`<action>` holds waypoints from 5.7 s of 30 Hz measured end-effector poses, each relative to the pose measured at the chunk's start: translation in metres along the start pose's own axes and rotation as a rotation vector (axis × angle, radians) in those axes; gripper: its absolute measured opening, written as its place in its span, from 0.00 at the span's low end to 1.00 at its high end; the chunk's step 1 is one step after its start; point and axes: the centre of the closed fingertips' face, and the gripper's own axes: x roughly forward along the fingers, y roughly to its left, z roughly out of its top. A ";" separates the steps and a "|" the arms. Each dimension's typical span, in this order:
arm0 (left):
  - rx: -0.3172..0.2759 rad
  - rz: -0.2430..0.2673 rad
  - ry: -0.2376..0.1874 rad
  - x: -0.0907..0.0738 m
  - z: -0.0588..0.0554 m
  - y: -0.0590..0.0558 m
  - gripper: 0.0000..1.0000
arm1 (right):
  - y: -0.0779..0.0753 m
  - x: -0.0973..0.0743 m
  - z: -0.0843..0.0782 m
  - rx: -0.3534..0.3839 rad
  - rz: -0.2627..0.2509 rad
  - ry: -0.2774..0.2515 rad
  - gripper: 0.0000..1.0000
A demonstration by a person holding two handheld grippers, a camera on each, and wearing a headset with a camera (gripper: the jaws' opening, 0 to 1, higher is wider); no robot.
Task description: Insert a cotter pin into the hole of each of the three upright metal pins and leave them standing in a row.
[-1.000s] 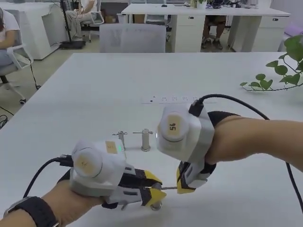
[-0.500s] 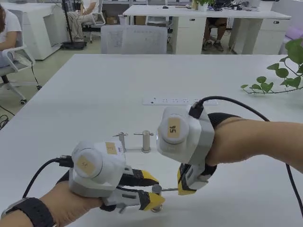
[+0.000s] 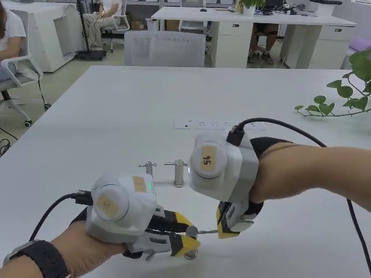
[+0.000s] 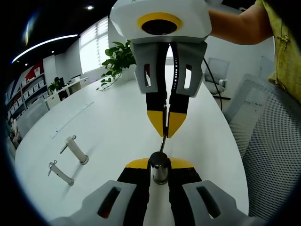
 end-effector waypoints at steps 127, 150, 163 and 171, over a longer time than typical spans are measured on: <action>-0.024 -0.025 0.017 0.004 0.003 0.002 0.12 | -0.022 -0.018 0.018 -0.036 -0.035 -0.169 0.10; -0.090 0.009 0.010 -0.014 -0.004 0.001 0.35 | -0.005 -0.010 0.019 -0.036 -0.006 -0.244 0.21; -0.123 0.054 0.015 -0.026 -0.014 -0.004 0.36 | -0.005 0.003 0.044 -0.015 -0.017 -0.419 0.26; -0.151 0.072 0.003 -0.030 -0.015 -0.001 0.37 | -0.008 0.013 0.044 0.052 -0.008 -0.509 0.25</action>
